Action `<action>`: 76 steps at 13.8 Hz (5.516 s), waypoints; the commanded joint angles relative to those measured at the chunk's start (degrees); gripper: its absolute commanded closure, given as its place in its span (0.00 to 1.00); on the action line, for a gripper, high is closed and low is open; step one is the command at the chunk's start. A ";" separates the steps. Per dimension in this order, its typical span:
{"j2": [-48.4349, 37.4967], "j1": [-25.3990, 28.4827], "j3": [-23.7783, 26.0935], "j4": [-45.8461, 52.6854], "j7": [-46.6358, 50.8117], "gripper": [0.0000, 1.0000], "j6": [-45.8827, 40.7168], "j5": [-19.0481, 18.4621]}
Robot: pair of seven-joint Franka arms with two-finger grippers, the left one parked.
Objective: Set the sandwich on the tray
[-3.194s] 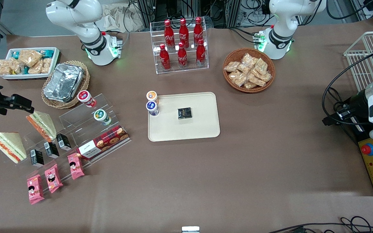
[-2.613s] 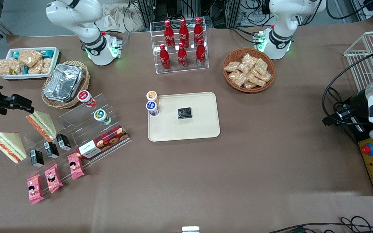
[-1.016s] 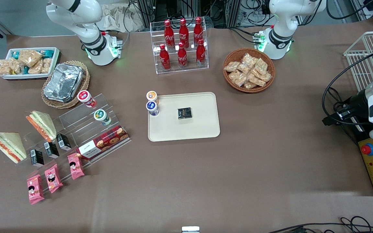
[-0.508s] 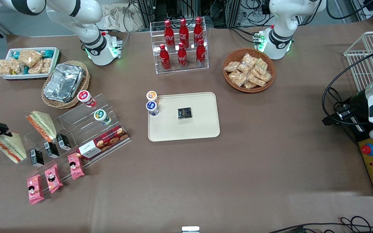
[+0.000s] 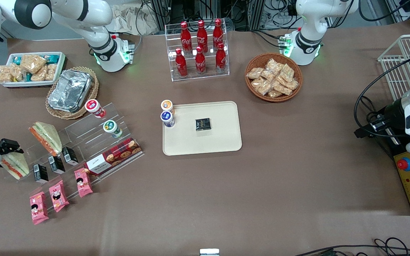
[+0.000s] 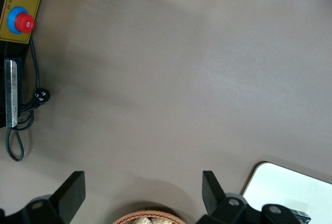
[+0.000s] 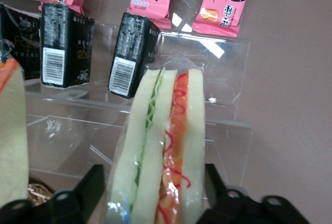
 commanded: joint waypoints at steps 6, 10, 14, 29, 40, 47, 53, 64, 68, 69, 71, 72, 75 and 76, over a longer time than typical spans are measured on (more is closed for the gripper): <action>-1.96 0.32 0.10 3.56 -1.13 1.00 -0.09 1.03; -8.01 4.61 0.63 5.42 -0.78 1.00 -2.55 -3.19; -14.08 12.69 0.63 5.42 -0.25 1.00 -10.10 -3.19; -2.16 54.96 0.81 5.07 13.03 1.00 -3.81 -1.52; 10.95 58.86 6.87 2.17 2.39 1.00 16.34 -1.52; 12.19 59.91 7.05 -1.61 3.18 1.00 17.13 0.06; 12.19 60.26 6.87 -1.18 2.74 0.01 16.87 0.06; -6.17 56.22 -12.08 1.11 3.71 0.01 -13.00 -0.38; -8.37 56.48 -22.29 1.20 13.59 0.01 -13.45 -0.20; -9.16 56.48 -22.83 1.29 19.82 0.01 -13.37 -0.46; -10.05 56.48 -23.01 1.46 31.78 0.01 -12.84 -0.73; -10.05 56.22 -23.10 2.51 35.75 0.01 -12.58 -1.34; -10.22 56.22 -27.31 3.04 46.65 0.01 -12.05 -1.00; -10.66 56.22 -28.27 3.04 49.99 0.01 -12.05 -1.08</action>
